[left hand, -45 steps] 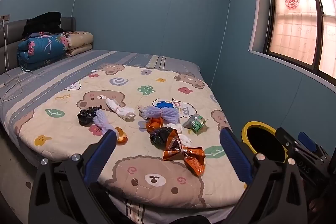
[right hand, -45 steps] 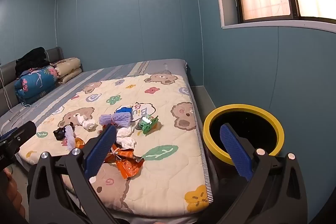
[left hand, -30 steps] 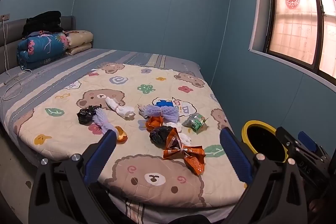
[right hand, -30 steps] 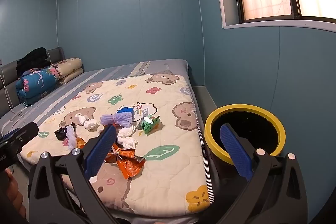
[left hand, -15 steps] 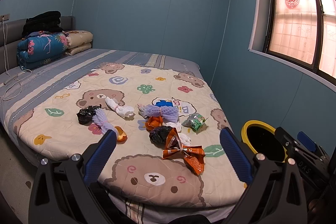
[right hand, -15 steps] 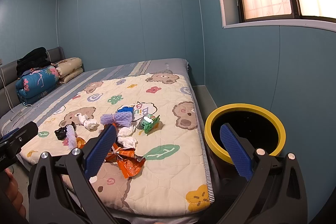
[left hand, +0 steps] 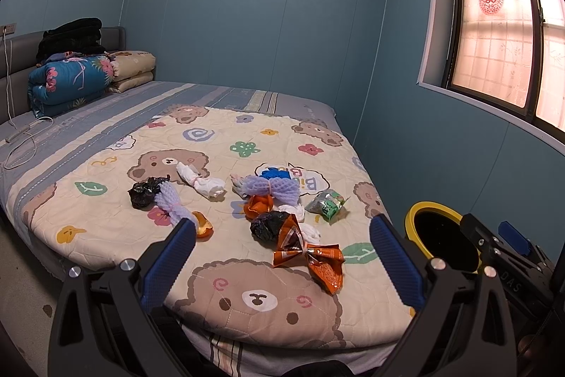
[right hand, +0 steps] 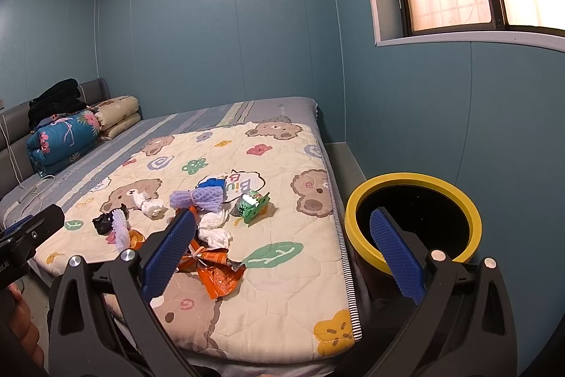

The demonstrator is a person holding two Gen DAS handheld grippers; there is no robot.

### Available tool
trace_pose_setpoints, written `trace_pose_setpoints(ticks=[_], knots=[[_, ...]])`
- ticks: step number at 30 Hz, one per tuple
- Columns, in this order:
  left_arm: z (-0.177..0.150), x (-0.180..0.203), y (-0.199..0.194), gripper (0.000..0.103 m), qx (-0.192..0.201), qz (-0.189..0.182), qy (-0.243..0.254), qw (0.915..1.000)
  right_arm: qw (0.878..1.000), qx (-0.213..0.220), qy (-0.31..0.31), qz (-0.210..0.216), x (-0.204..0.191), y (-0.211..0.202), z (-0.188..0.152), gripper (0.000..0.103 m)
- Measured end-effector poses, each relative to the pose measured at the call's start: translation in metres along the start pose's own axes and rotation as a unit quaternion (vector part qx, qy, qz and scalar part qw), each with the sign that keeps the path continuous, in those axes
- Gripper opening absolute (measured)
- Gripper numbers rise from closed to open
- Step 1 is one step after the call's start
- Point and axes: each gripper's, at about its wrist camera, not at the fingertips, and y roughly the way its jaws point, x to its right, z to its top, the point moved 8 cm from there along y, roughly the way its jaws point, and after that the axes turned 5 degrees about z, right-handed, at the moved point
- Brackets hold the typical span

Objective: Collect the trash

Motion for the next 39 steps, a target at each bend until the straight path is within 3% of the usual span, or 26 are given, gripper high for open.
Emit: trace_pose_setpoints(ticks=[39], knots=[[0.0004,0.0002,0.0001,0.095,-0.001,0.000,0.000,1.0000,1.000,-0.003,0.001,0.001,-0.0018,-0.0005,-0.0034,0.095]])
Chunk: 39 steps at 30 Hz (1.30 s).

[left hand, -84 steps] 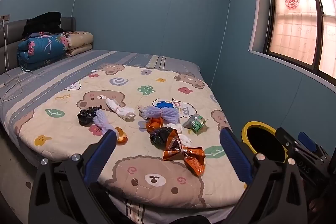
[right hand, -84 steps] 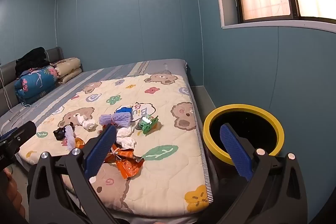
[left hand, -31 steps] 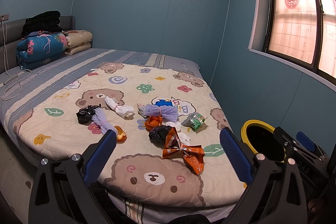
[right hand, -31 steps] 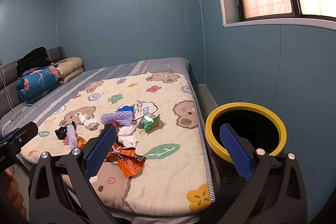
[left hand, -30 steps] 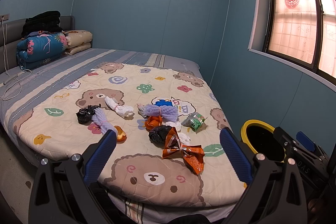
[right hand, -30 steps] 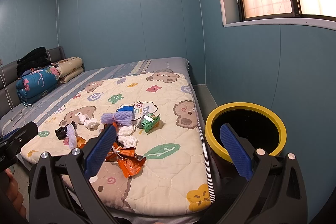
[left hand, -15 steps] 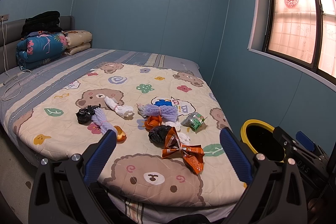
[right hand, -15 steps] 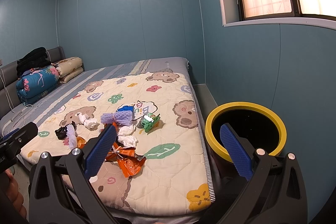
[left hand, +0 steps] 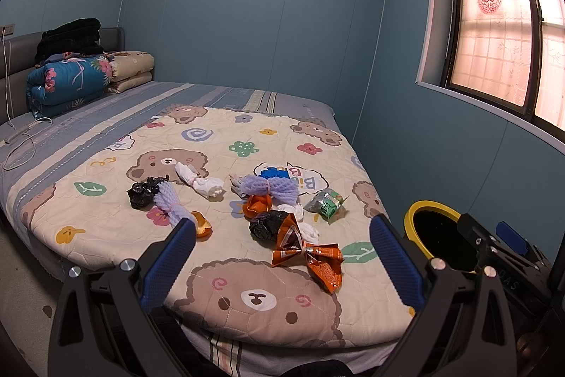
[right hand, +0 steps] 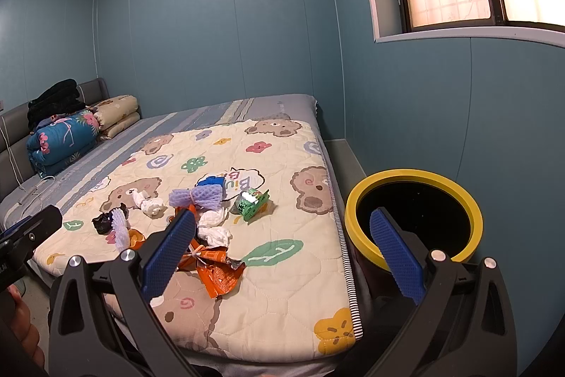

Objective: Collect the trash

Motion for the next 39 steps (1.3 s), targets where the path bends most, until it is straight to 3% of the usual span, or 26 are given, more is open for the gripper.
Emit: trace_pose_setpoints(ticks=[19,24,30,39], knots=[[-0.008,0.001,0.004,0.095,-0.006,0.008,0.004,0.9999,1.000,-0.013,0.001,0.004,0.002,0.013,-0.002,0.095],[-0.004,-0.012,0.020,0.095,-0.021,0.018,0.001,0.9996,0.999,-0.031,-0.017,0.032,-0.009,0.029,0.000,0.095],[0.006,-0.043,0.059,0.095,-0.075,0.004,0.022,0.9969,0.995,-0.074,-0.028,0.062,-0.020,0.064,-0.004,0.095],[0.007,-0.116,0.123,0.095,-0.147,0.034,0.017,0.9885,0.975,-0.162,-0.124,0.092,-0.062,0.127,-0.041,0.095]])
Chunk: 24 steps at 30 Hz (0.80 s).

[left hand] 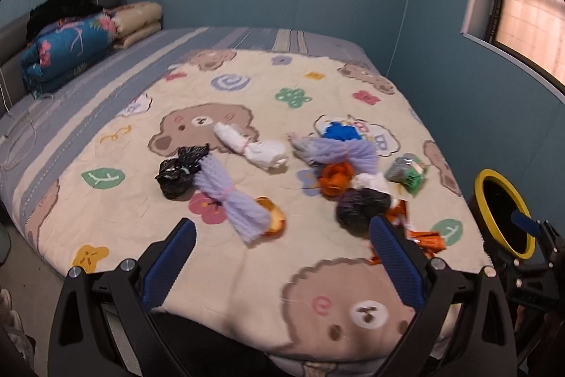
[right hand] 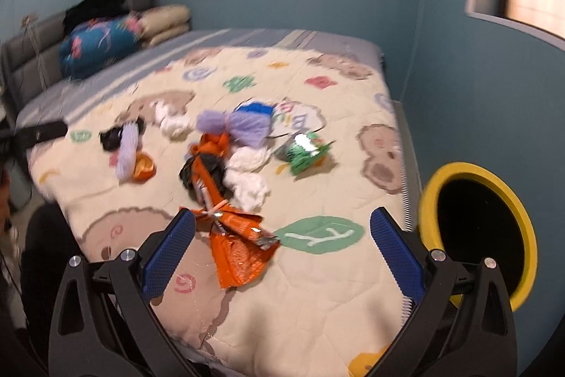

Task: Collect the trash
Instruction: 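Grasp the black plastic bag with the left tool while the right tool grasps the orange wrapper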

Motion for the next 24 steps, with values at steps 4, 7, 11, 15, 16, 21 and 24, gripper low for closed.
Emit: trace_pose_setpoints(ticks=[4,7,11,15,16,21,24], knots=[[0.003,-0.023,0.024,0.095,-0.027,0.000,-0.015,0.9995,0.999,-0.006,-0.033,0.023,-0.017,0.020,0.004,0.095],[0.005,-0.042,0.042,0.095,-0.040,0.021,-0.023,0.9987,0.998,-0.013,-0.040,0.047,-0.025,0.035,0.007,0.095],[0.010,-0.067,0.068,0.095,-0.057,0.014,-0.048,0.9971,0.997,-0.021,-0.040,0.065,-0.033,0.055,0.015,0.095],[0.012,-0.092,0.102,0.095,-0.077,0.021,-0.074,0.9941,0.995,-0.036,-0.049,0.082,-0.045,0.075,0.023,0.095],[0.013,-0.097,0.110,0.095,-0.082,0.025,-0.073,0.9937,0.994,-0.041,-0.050,0.091,-0.049,0.080,0.025,0.095],[0.017,-0.121,0.141,0.095,-0.086,0.035,-0.089,0.9917,0.990,-0.058,-0.049,0.120,-0.061,0.102,0.027,0.095],[0.024,-0.132,0.153,0.095,-0.082,0.039,-0.099,0.9909,0.988,-0.072,-0.044,0.132,-0.066,0.116,0.029,0.095]])
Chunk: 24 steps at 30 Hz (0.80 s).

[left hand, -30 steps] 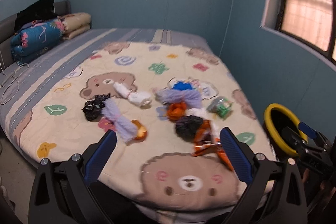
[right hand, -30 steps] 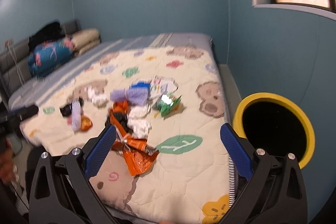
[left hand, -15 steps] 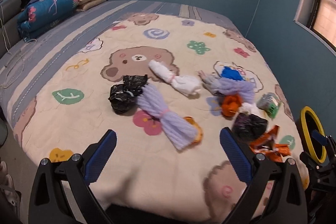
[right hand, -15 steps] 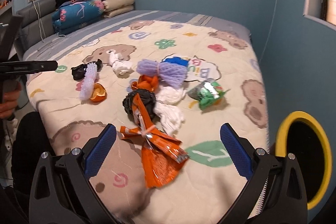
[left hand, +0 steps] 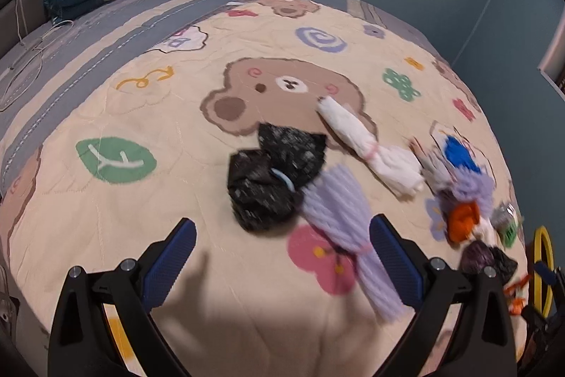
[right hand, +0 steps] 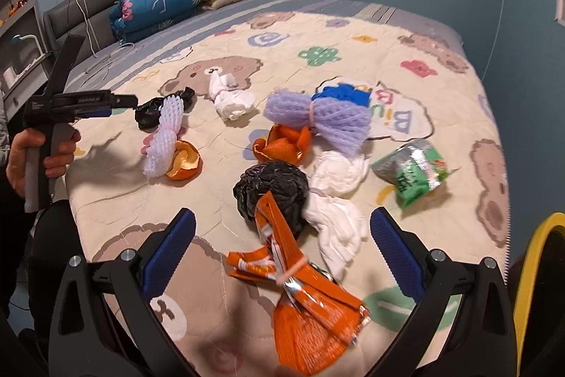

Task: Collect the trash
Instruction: 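Grasp the black plastic bag with the left tool while the right tool grasps the orange wrapper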

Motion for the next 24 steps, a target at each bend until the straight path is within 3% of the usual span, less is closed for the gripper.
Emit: trace_pose_setpoints(ticks=[7,11,16,19,21,24], knots=[[0.019,-0.012,0.026,0.095,-0.001,0.010,0.005,0.9999,0.999,-0.030,0.011,0.006,0.003,0.025,0.001,0.095],[0.021,-0.016,0.042,0.095,-0.022,-0.016,-0.012,0.9996,0.999,-0.049,0.021,0.001,0.012,0.030,-0.013,0.095],[0.017,-0.008,0.050,0.090,-0.036,-0.030,0.005,0.9989,0.998,-0.061,0.029,0.002,0.017,0.032,-0.026,0.090],[0.012,-0.006,0.062,0.080,-0.061,-0.021,0.018,0.9978,0.998,-0.061,0.028,-0.002,0.019,0.034,-0.028,0.081],[0.008,-0.009,0.072,0.063,-0.083,-0.023,0.010,0.9963,0.998,-0.063,0.030,0.005,0.020,0.036,-0.030,0.075],[0.005,-0.013,0.079,0.055,-0.096,-0.023,-0.003,0.9951,0.997,-0.067,0.027,0.014,0.019,0.036,-0.034,0.064]])
